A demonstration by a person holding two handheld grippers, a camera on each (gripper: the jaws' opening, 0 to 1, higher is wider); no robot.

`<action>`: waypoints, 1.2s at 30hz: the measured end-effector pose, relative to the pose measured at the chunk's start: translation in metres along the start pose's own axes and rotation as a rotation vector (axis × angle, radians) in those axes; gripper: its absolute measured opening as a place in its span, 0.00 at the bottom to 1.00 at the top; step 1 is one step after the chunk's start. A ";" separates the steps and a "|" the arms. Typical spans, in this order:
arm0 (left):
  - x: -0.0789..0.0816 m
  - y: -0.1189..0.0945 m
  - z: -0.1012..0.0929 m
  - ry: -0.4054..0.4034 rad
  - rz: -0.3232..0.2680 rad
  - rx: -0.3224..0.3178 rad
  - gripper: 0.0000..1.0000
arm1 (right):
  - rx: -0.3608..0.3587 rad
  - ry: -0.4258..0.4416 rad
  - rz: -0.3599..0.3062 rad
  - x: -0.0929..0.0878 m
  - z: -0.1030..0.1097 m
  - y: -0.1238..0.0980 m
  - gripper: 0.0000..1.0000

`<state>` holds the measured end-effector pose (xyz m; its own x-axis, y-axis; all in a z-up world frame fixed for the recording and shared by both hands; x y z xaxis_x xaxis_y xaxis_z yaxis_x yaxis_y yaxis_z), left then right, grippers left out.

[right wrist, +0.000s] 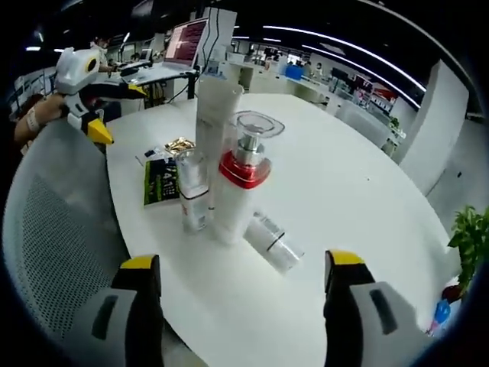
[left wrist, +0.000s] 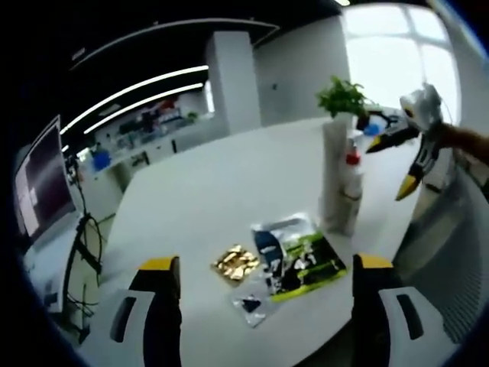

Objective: Arrange the skincare products in the storage area until every visible bottle or jar stands upright without overlapping.

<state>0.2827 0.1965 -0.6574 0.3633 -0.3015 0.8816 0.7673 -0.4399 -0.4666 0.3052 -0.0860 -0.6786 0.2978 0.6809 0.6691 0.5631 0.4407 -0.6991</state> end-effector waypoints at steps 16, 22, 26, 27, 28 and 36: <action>0.001 0.000 0.000 -0.002 -0.011 -0.001 0.91 | 0.058 -0.118 0.066 0.000 -0.028 0.025 0.68; 0.002 0.000 0.000 -0.004 -0.018 -0.006 0.91 | 0.095 -0.121 0.105 -0.008 -0.034 0.032 0.65; 0.002 0.000 0.001 -0.005 -0.020 -0.003 0.91 | 0.113 -0.090 0.115 -0.013 -0.037 0.037 0.57; 0.003 0.000 0.001 -0.007 -0.022 -0.003 0.91 | 0.115 -0.095 0.116 -0.013 -0.038 0.039 0.56; 0.003 0.000 0.000 -0.007 -0.022 -0.003 0.91 | 0.115 -0.104 0.122 -0.014 -0.040 0.040 0.56; 0.004 -0.001 -0.002 -0.010 -0.027 -0.008 0.91 | 0.152 -0.127 0.180 -0.020 -0.049 0.052 0.48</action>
Point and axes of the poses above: the point that each gripper's makers call its tool centre point, and the gripper's own axes: y roughly forward along the fingers, z roughly to its left, x roughly out of its top, the point moved 3 cm from there along -y, roughly backward along the fingers, and after that the axes turned 2 degrees about -y, right-handed, at the moved point
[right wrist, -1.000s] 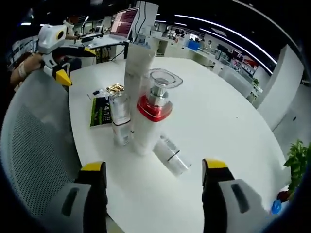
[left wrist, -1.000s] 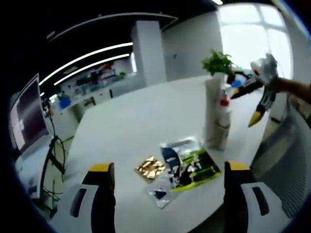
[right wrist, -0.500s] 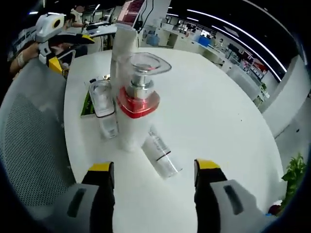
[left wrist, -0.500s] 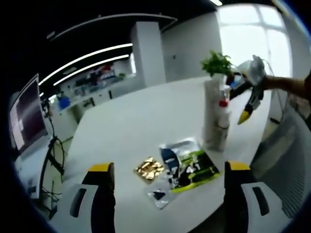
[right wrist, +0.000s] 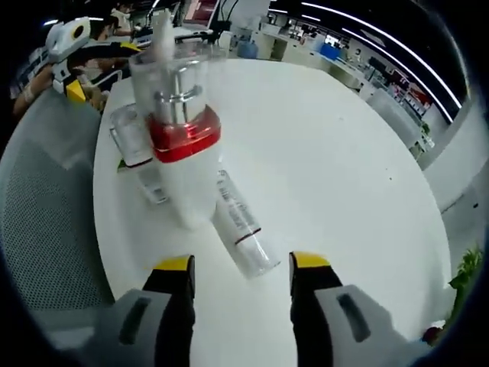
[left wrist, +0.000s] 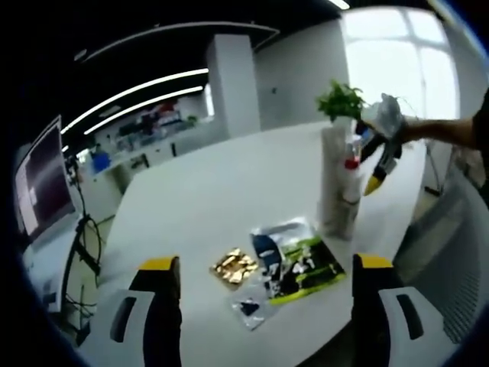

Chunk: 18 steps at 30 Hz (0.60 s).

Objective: Arrange the skincare products in the storage area until every visible bottle or jar stands upright without overlapping.

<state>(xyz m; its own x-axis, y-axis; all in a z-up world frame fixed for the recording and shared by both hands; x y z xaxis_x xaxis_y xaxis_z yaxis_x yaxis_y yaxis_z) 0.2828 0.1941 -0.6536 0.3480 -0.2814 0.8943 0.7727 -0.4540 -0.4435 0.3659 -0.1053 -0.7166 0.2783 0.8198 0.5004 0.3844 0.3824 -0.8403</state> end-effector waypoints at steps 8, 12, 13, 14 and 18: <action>-0.002 0.000 0.002 0.000 0.007 0.001 0.91 | 0.040 -0.029 0.052 -0.004 -0.003 0.012 0.46; -0.003 0.000 0.001 0.008 0.017 -0.006 0.91 | 0.055 -0.028 0.078 -0.009 -0.005 0.017 0.45; -0.003 0.000 0.001 0.009 0.018 -0.006 0.91 | 0.060 -0.028 0.082 -0.011 -0.006 0.018 0.45; -0.003 0.000 0.001 0.009 0.018 -0.006 0.91 | 0.061 -0.027 0.083 -0.012 -0.007 0.018 0.45; -0.002 0.001 -0.002 0.006 0.012 -0.022 0.91 | 0.094 -0.032 0.096 -0.014 -0.007 0.021 0.42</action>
Point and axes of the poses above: the point that each gripper's makers call its tool centre point, and the gripper's own axes: y roughly forward along the fingers, z roughly to its left, x roughly out of its top, the point moved 3 cm from there along -y, roughly backward along the fingers, and after that the axes turned 2 degrees about -y, right-handed, at the moved point
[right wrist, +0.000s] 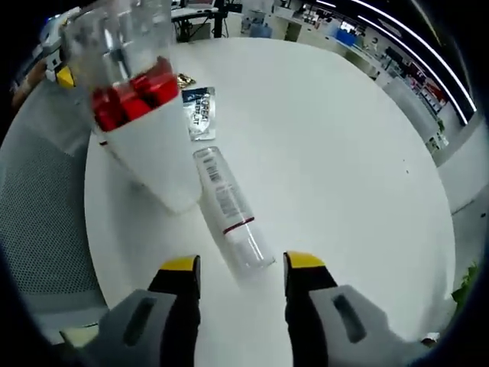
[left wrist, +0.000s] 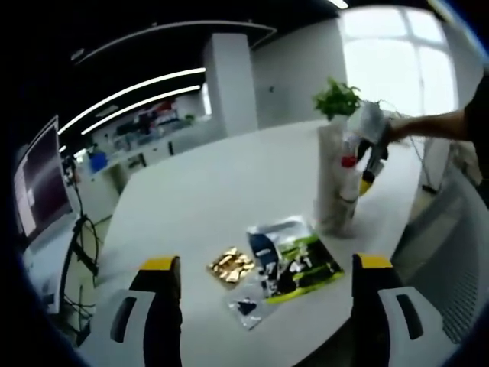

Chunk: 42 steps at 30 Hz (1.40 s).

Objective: Arrange the skincare products in the storage area until every visible bottle or jar stands upright without overlapping.

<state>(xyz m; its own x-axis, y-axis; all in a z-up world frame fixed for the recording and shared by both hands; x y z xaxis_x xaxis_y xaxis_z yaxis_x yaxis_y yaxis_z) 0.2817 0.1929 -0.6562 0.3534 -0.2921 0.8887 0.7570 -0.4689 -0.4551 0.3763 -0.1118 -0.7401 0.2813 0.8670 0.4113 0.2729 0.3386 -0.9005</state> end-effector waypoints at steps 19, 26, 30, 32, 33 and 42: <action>-0.001 0.000 0.000 0.003 0.004 -0.002 0.90 | 0.108 0.075 0.016 -0.007 -0.006 0.013 0.36; -0.001 0.000 0.000 0.003 0.008 0.000 0.90 | 0.108 0.078 0.026 -0.008 -0.010 0.014 0.32; -0.002 0.001 0.000 0.004 0.015 -0.003 0.90 | 0.111 0.058 0.031 -0.007 -0.010 0.014 0.31; -0.003 0.001 -0.001 0.007 0.020 -0.004 0.90 | 0.113 0.058 0.030 -0.007 -0.011 0.014 0.31; -0.003 0.002 -0.001 0.008 0.022 -0.005 0.90 | 0.113 0.056 0.030 -0.007 -0.011 0.015 0.31; -0.005 0.003 -0.003 0.010 0.037 -0.015 0.89 | 0.130 0.054 0.041 -0.004 -0.008 0.016 0.22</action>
Point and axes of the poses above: the point that each gripper's makers call its tool centre point, and the gripper's own axes: y roughly forward along the fingers, z roughly to its left, x roughly out of its top, the point moved 3 cm from there along -y, roughly backward along the fingers, and after that the axes turned 2 degrees about -y, right-handed, at the moved point
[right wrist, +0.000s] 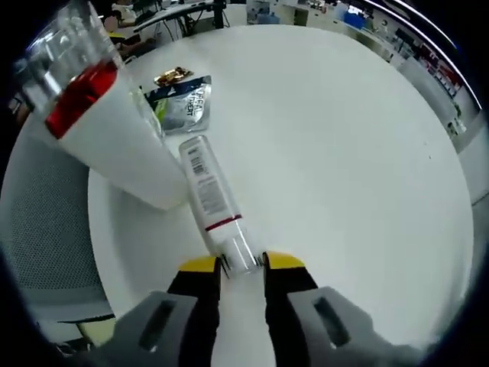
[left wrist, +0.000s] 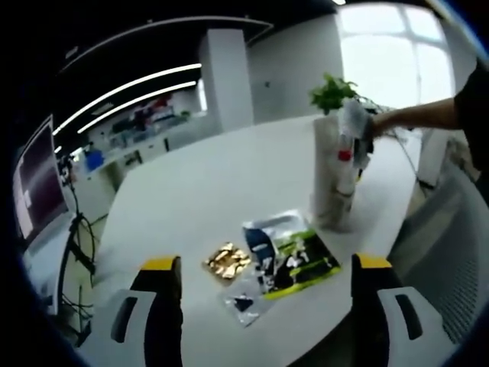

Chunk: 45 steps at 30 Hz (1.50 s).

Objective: Arrange the skincare products in the storage area until every visible bottle or jar stands upright without overlapping.

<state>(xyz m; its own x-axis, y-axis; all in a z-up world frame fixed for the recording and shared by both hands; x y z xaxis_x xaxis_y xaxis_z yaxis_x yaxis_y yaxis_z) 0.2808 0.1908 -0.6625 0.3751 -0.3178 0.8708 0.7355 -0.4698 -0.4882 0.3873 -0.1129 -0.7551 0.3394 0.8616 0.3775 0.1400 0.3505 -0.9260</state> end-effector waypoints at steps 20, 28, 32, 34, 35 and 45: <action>-0.001 0.002 -0.001 0.013 0.007 -0.010 0.89 | -0.055 0.018 -0.022 -0.003 0.002 -0.001 0.17; -0.002 0.001 0.001 0.038 0.018 0.001 0.89 | -0.061 0.031 -0.019 -0.002 0.004 -0.001 0.17; -0.002 0.002 0.001 0.035 0.016 -0.003 0.89 | -0.068 0.053 -0.031 -0.002 0.004 -0.001 0.17; -0.002 0.002 0.000 0.040 0.018 -0.005 0.89 | -0.071 0.074 -0.036 -0.002 0.003 -0.001 0.17; -0.002 0.002 0.000 0.045 0.019 -0.003 0.89 | -0.072 0.087 -0.040 -0.002 0.003 -0.001 0.17; -0.003 0.001 0.000 0.054 0.021 -0.004 0.89 | -0.052 0.199 -0.103 -0.003 0.010 -0.003 0.16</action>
<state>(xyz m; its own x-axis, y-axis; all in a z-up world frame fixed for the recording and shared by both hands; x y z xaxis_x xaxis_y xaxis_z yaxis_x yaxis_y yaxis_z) 0.2804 0.1909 -0.6655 0.3595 -0.3715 0.8560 0.7256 -0.4655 -0.5067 0.3762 -0.1131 -0.7538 0.4967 0.7311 0.4677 0.2295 0.4090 -0.8832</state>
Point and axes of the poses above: the point that each gripper's makers call its tool centre point, and the gripper's own axes: y roughly forward along the fingers, z roughly to its left, x roughly out of its top, the point moved 3 cm from there along -y, roughly backward along the fingers, and after that the axes turned 2 degrees about -y, right-handed, at the moved point
